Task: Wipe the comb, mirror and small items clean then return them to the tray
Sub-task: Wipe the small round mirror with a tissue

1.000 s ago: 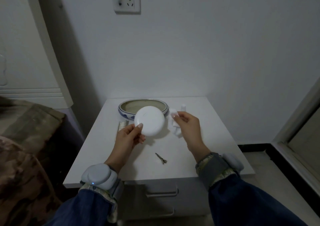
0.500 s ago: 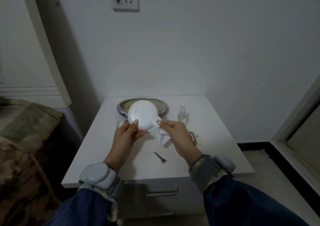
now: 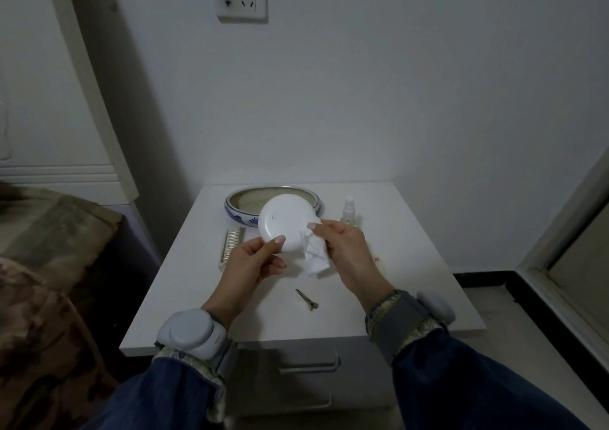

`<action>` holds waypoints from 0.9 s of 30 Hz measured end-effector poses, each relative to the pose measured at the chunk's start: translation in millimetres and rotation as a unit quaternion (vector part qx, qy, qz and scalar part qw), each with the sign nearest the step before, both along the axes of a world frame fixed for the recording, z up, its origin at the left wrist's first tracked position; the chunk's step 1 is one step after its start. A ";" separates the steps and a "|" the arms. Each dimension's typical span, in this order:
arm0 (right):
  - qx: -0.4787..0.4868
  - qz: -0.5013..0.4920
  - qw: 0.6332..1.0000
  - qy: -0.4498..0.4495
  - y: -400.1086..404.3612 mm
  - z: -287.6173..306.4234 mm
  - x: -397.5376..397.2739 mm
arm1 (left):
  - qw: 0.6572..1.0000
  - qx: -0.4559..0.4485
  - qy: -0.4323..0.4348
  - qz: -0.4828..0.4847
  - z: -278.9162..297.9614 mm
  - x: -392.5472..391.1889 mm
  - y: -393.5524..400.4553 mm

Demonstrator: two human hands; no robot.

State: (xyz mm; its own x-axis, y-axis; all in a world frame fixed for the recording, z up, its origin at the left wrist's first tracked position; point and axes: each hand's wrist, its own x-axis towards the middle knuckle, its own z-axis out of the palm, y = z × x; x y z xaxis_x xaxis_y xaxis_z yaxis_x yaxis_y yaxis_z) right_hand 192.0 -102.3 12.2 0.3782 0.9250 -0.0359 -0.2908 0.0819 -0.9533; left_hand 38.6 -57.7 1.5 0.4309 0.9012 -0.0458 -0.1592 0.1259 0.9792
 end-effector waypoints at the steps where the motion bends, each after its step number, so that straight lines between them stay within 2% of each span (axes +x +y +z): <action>1: 0.000 -0.006 1.000 -0.017 -1.1 2.0 1.8 | 1.000 -0.002 0.002 0.002 0.4 -0.1 0.0; 6: -0.020 0.010 0.992 -0.127 -6.7 8.0 13.0 | 0.997 0.034 0.007 0.072 0.7 -7.8 9.4; 9: -0.025 0.040 0.987 -0.156 -7.8 6.2 12.7 | 0.995 0.057 0.031 0.069 -1.1 -8.2 8.7; 17: 0.001 0.022 0.994 -0.109 -7.7 7.1 8.6 | 0.989 0.113 0.087 0.049 -4.0 -5.5 6.9; 21: -0.003 0.000 0.994 -0.111 -6.9 4.3 5.5 | 0.988 0.112 0.084 0.067 -6.3 -3.2 7.4; 27: -0.010 -0.010 0.995 -0.103 -6.0 1.0 1.2 | 0.994 0.080 0.031 0.072 -6.1 -2.7 7.9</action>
State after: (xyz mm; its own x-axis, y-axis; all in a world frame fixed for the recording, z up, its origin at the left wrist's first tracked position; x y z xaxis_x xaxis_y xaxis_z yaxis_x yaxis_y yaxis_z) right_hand 193.2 -108.4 13.2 0.3974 0.9173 0.0260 -0.0880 0.0663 -0.9939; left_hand 36.0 -49.7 -4.6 0.2978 0.9513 0.0799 -0.1033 -0.0511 0.9933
